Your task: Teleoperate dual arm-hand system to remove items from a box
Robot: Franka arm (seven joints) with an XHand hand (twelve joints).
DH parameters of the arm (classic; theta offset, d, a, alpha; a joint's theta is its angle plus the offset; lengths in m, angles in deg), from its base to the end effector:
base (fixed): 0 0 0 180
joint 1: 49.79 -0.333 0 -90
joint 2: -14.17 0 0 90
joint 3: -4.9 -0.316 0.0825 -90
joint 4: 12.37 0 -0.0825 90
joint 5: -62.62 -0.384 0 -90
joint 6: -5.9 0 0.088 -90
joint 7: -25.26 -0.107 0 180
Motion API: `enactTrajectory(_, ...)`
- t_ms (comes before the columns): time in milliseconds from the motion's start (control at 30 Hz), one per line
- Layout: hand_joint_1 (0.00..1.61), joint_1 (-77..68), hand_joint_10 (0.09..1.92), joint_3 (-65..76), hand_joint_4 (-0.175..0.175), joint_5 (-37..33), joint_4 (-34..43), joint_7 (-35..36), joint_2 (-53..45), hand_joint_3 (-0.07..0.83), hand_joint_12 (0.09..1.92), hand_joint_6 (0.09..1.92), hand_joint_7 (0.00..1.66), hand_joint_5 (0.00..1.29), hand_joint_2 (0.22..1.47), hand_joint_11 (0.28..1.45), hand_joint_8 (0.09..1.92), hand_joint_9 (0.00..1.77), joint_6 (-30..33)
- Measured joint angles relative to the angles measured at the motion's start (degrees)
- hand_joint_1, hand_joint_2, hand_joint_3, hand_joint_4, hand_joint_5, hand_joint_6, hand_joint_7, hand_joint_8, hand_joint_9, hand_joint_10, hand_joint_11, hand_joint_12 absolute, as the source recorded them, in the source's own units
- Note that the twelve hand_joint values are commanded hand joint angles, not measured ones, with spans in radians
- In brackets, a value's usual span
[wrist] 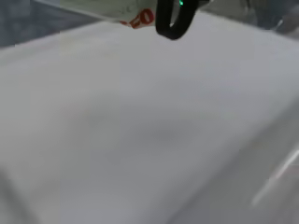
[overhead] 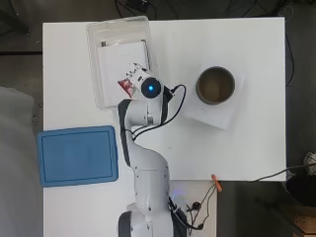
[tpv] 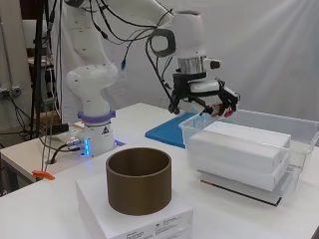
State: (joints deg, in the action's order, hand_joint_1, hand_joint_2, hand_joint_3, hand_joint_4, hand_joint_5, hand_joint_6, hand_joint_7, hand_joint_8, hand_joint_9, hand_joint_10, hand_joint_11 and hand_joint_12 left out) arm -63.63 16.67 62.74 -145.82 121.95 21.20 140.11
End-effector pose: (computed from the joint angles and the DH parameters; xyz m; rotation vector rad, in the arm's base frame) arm 0.5028 0.0172 0.3997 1.9876 2.3201 0.1647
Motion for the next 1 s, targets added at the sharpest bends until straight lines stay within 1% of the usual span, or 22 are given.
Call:
enactTrajectory(33,1.37,0.1,0.89,0.0,-0.164,-0.9,1.0,-0.1,1.8,-0.001,0.96,1.28,1.02,0.77,1.11,0.62,0.74,1.15,-0.7)
enactTrajectory(100,1.38,0.6,0.82,0.3,-0.162,-1.9,3.0,-0.2,5.5,0.0,0.96,1.25,1.07,0.8,1.09,0.61,0.65,1.2,-3.3)
enactTrajectory(200,1.38,1.8,0.79,1.8,-0.162,-1.4,3.1,-1.0,10.8,-0.002,0.96,1.24,1.09,0.81,1.08,0.62,0.61,1.21,-5.2)
enactTrajectory(267,1.38,3.3,0.79,3.4,-0.162,1.2,1.3,-4.1,14.1,-0.001,0.96,1.24,1.09,0.82,1.08,0.62,0.6,1.21,-5.7)
enactTrajectory(333,1.38,5.0,0.81,6.2,-0.157,3.5,-0.5,-6.5,17.7,0.0,0.97,1.24,1.08,0.82,1.08,0.62,0.62,1.2,-6.4)
enactTrajectory(400,1.37,6.3,0.98,10.2,-0.169,5.0,-1.4,-8.2,20.4,0.001,0.98,1.31,0.95,0.77,1.12,0.61,0.81,1.1,-7.9)
enactTrajectory(433,1.36,6.7,0.98,12.3,-0.153,5.5,-1.2,-8.2,20.7,-0.001,0.98,1.31,0.94,0.77,1.13,0.61,0.83,1.1,-8.8)
enactTrajectory(500,1.36,7.0,1.01,16.1,-0.115,6.4,0.5,-7.7,19.5,0.0,1.08,1.21,0.98,0.79,1.11,0.62,0.82,1.11,-10.1)
enactTrajectory(533,1.3,7.1,0.94,18.0,-0.074,6.5,1.9,-7.5,18.1,0.0,1.16,1.2,0.99,0.8,1.13,0.62,0.88,1.12,-10.8)
enactTrajectory(567,1.25,7.2,0.84,20.1,-0.047,6.4,3.4,-7.0,16.5,0.0,1.22,1.21,1.0,0.8,1.14,0.62,0.94,1.15,-11.2)
enactTrajectory(633,1.21,7.5,0.7,26.3,-0.026,6.4,6.1,-5.9,11.9,0.001,1.26,1.21,1.01,0.79,1.16,0.62,0.99,1.2,-11.0)
enactTrajectory(667,1.2,7.6,0.67,28.7,-0.026,6.2,6.8,-5.4,9.9,0.001,1.27,1.21,1.01,0.79,1.16,0.62,1.0,1.21,-10.9)
enactTrajectory(767,1.2,8.1,0.63,34.1,-0.046,5.4,8.5,-1.4,5.0,0.001,1.3,1.22,1.0,0.77,1.17,0.61,1.05,1.21,-11.5)
enactTrajectory(867,1.2,8.5,0.62,35.1,-0.053,3.7,10.1,0.3,-0.2,0.001,1.28,1.23,0.99,0.76,1.18,0.59,1.07,1.2,-13.0)
enactTrajectory(933,1.2,8.6,0.61,34.3,-0.052,2.9,10.8,1.9,-1.9,0.0,1.26,1.24,0.99,0.75,1.18,0.59,1.08,1.19,-13.6)
enactTrajectory(1000,1.3,8.7,0.94,32.3,-0.094,1.7,12.8,2.1,-3.7,0.0,1.19,1.16,0.98,0.77,1.14,0.58,0.98,1.12,-14.1)
